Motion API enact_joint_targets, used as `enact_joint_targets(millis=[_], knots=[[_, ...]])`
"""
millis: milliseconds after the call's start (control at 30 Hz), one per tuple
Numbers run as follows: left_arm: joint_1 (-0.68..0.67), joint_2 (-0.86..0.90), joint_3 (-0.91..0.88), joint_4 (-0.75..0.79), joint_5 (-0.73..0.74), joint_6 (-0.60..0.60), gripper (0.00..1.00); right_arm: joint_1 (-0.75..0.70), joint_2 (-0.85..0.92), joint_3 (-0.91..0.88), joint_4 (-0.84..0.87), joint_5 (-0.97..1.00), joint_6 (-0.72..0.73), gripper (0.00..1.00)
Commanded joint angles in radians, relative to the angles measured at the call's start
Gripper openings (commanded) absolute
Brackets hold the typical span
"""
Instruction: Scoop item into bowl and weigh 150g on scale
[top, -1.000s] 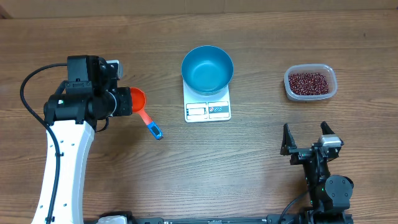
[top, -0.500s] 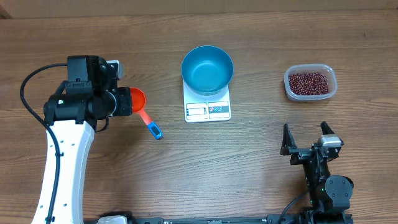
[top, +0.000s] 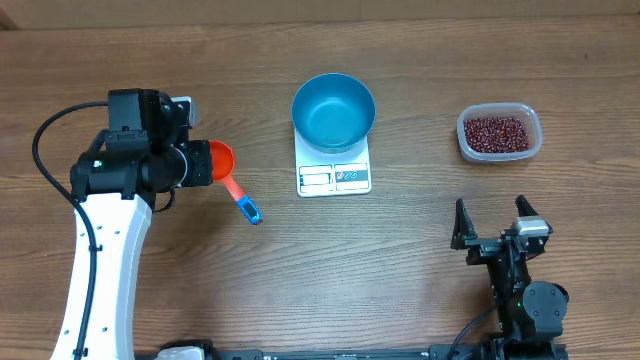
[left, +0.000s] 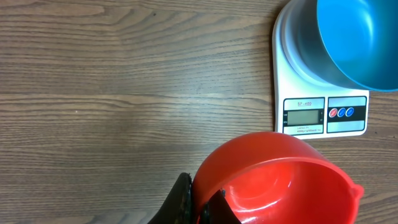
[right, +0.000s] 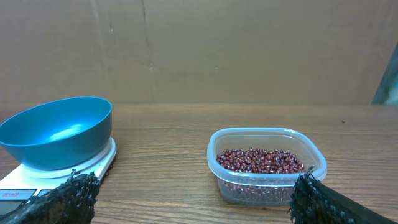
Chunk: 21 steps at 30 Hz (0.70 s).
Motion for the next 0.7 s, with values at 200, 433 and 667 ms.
enact_joint_targets(millis=[200,433,667], knots=[[-0.001,-0.018,-0.003,0.003,0.016,-0.111,0.04,0.002,-0.01,-0.01,0.005,0.013,-0.005,1.0],[-0.001,-0.008,-0.003,-0.002,0.046,-0.166,0.04,0.002,-0.01,-0.01,0.005,0.013,-0.005,1.0],[-0.001,-0.008,-0.004,-0.006,0.05,-0.278,0.04,0.002,-0.01,-0.01,0.005,0.013,-0.005,1.0]])
